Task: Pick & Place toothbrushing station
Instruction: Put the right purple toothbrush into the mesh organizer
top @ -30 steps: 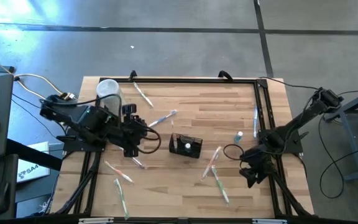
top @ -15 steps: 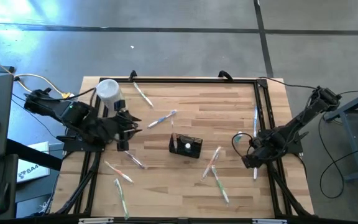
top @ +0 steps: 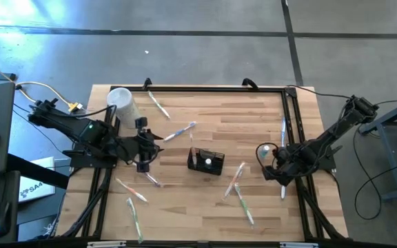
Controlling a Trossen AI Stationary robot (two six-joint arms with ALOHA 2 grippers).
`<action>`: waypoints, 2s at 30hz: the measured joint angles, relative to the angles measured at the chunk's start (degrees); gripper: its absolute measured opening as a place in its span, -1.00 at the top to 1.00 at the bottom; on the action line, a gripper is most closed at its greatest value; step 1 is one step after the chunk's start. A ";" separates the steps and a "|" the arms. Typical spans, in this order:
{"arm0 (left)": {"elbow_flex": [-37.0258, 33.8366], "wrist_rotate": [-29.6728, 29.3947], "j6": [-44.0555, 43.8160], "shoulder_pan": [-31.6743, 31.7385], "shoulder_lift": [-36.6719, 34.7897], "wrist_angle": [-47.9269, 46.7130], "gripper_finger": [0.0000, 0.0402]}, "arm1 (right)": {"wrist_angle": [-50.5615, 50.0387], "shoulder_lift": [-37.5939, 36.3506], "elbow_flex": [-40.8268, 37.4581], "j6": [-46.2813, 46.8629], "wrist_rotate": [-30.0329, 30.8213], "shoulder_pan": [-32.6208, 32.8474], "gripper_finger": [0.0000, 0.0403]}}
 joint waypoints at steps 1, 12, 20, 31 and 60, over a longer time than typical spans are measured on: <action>0.00 0.00 0.29 0.00 0.00 0.10 0.15 | 1.65 0.01 0.00 -1.73 0.75 0.01 -0.39; 0.07 0.01 -2.46 0.00 -0.24 0.15 0.15 | 6.33 1.59 0.00 -1.17 -6.27 -1.17 -0.39; 0.09 0.06 -4.42 0.00 -0.24 0.15 0.15 | 0.37 4.33 0.00 8.51 -13.70 -1.19 -0.35; 0.11 0.84 -4.49 -0.02 0.24 0.15 0.15 | -5.61 10.77 0.00 11.59 -19.46 -1.66 -0.28; 0.07 3.56 -6.37 -0.02 4.17 1.06 0.15 | 1.63 15.45 -7.84 6.63 -18.01 -4.71 -0.28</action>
